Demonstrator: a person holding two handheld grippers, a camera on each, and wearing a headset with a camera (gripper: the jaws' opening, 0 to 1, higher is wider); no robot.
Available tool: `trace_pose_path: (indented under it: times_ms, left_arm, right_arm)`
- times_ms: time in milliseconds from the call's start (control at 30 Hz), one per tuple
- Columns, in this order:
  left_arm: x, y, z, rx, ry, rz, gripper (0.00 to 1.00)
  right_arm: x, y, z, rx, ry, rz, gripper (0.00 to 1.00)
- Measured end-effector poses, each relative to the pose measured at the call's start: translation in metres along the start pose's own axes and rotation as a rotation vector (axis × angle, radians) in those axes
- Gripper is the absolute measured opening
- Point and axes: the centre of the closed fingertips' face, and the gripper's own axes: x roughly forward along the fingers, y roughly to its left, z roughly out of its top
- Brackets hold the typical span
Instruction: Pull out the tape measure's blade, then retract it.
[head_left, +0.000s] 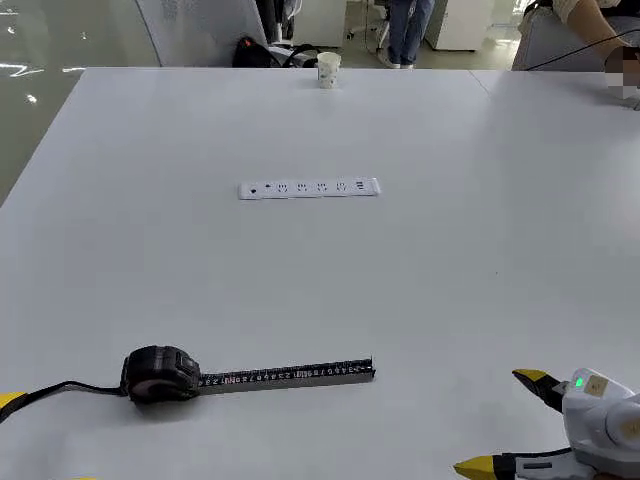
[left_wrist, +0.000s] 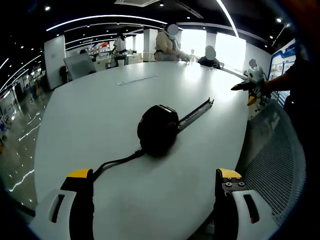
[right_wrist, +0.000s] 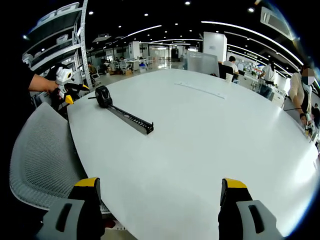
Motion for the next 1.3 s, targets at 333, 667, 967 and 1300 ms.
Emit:
trace_pose_path:
  times_ms: [333, 667, 967, 1300]
  left_arm:
    - [-0.001, 0.006, -0.001, -0.011, 0.000, 0.005, 0.99]
    - [0.000, 0.002, -0.003, -0.023, 0.014, 0.002, 0.99]
    - [0.003, 0.005, 0.003, -0.044, 0.014, 0.023, 0.99]
    - [0.012, 0.002, 0.017, -0.091, 0.020, 0.046, 0.99]
  right_arm:
    - [0.000, 0.001, -0.002, 0.002, 0.002, 0.007, 0.99]
    - [0.002, 0.008, -0.012, 0.011, 0.024, 0.017, 0.99]
    - [-0.002, 0.007, -0.016, 0.013, 0.044, 0.020, 0.99]
    - [-0.003, 0.001, -0.002, -0.036, 0.059, 0.028, 0.99]
